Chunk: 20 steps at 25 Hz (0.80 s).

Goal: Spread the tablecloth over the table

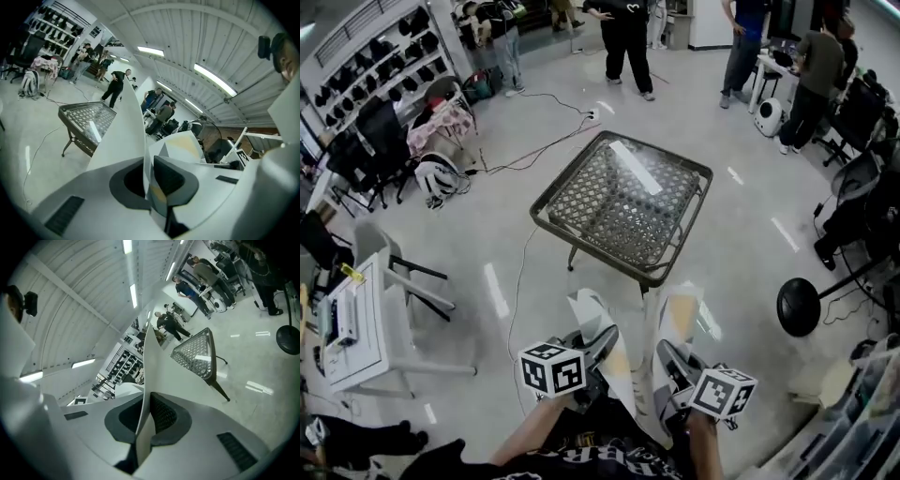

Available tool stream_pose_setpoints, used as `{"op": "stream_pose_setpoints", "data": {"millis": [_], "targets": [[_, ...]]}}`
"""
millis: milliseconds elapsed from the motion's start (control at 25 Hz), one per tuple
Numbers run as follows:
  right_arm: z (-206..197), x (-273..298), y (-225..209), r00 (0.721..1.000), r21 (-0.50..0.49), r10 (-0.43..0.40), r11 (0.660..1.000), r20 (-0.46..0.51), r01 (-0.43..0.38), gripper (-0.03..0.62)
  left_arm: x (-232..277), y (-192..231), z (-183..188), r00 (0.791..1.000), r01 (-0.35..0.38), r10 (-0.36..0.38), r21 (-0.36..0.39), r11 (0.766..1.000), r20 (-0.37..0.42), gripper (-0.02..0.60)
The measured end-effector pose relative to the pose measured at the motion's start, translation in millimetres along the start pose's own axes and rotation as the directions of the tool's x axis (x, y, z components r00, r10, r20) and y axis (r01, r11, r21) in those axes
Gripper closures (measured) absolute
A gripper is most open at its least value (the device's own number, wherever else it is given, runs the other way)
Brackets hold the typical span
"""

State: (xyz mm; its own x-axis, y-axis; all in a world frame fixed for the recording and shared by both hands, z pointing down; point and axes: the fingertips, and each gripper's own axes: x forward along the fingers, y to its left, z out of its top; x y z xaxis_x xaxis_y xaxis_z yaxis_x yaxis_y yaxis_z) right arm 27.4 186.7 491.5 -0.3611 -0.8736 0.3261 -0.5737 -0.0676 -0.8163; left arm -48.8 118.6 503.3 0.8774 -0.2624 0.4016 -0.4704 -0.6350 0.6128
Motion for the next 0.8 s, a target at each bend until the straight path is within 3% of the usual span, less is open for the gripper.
{"op": "stream_pose_setpoints", "data": {"millis": [160, 360, 560, 800], "targets": [[-12.5, 66.4, 19.2, 0.993, 0.002, 0.036, 0.999, -0.110, -0.036, 0.577, -28.4, 65.0, 21.2, 0.995, -0.085, 0.088, -0.071, 0.994, 0.037, 0.548], [-28.8, 157.3, 43.6, 0.972, 0.000, 0.055, 0.998, -0.228, -0.057, 0.577, -57.7, 146.2, 48.5, 0.985, -0.168, 0.172, -0.115, 0.979, 0.027, 0.548], [-23.7, 246.4, 71.7, 0.950, 0.007, 0.090, 0.996, -0.299, -0.093, 0.577, -76.0, 221.4, 95.6, 0.977, -0.179, 0.200, -0.225, 0.958, 0.074, 0.552], [-13.0, 337.9, 117.7, 0.937, 0.054, 0.147, 0.989, -0.316, -0.137, 0.577, -114.3, 293.3, 152.3, 0.960, -0.205, 0.244, -0.254, 0.945, 0.136, 0.553]]}}
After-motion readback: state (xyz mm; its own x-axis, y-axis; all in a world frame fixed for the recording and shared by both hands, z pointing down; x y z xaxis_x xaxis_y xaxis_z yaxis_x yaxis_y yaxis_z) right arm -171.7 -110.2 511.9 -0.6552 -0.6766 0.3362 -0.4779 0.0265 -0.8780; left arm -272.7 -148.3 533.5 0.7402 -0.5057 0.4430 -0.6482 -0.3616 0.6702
